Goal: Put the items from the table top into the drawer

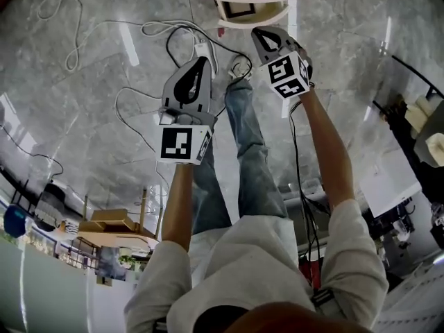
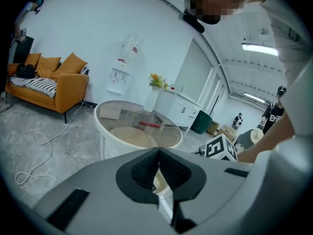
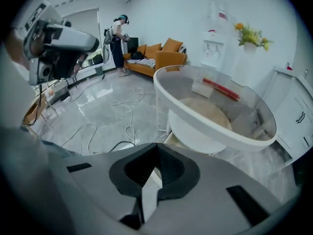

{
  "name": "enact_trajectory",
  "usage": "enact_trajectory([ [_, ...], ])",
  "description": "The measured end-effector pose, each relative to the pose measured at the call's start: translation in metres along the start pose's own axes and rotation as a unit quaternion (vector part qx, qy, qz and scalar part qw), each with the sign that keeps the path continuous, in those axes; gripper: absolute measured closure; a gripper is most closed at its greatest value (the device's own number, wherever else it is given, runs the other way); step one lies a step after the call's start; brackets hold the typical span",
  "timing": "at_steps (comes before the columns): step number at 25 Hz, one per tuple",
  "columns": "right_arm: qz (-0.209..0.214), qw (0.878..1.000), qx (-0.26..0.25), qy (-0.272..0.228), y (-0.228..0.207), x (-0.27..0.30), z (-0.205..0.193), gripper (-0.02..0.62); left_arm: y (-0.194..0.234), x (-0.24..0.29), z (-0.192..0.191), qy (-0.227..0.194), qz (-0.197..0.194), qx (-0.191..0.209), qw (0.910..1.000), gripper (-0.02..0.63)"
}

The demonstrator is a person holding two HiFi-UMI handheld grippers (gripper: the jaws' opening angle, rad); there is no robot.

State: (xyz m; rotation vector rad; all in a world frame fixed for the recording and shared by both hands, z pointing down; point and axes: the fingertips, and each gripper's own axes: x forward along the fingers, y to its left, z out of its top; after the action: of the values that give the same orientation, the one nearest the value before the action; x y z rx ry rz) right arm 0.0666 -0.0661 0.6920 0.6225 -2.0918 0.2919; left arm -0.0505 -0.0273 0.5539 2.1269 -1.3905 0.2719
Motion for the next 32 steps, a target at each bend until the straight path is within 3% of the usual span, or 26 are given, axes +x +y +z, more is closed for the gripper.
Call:
enact_trajectory([
  [5,-0.006,0.999,0.003,-0.038,0.002,-0.028,0.045,0.571,0.003,-0.004,0.025,-0.008,0.002,0.006,0.9999,0.591],
  [9,-0.005,0.998,-0.037,-0.047,-0.009,-0.037,0.071,0.571,0.005,-0.002,0.038,-0.015,0.001,0.006,0.9999,0.591],
  [14,-0.020,0.995,-0.092,-0.043,-0.052,-0.036,0.106,0.571,0.003,0.000,0.049,-0.023,0.000,-0.005,0.9997,0.591],
  [21,-0.044,0.988,-0.149,-0.011,-0.119,-0.003,0.149,0.571,0.005,0.003,0.061,-0.033,0.003,-0.026,0.9991,0.591],
  [29,-0.058,0.970,-0.228,0.056,-0.186,0.035,0.172,0.568,0.016,0.006,0.059,-0.030,0.013,-0.038,0.9988,0.591],
  [32,-0.041,0.965,-0.245,0.090,-0.197,0.044,0.170,0.486,0.019,0.006,0.061,-0.032,0.016,-0.042,0.9985,0.591],
])
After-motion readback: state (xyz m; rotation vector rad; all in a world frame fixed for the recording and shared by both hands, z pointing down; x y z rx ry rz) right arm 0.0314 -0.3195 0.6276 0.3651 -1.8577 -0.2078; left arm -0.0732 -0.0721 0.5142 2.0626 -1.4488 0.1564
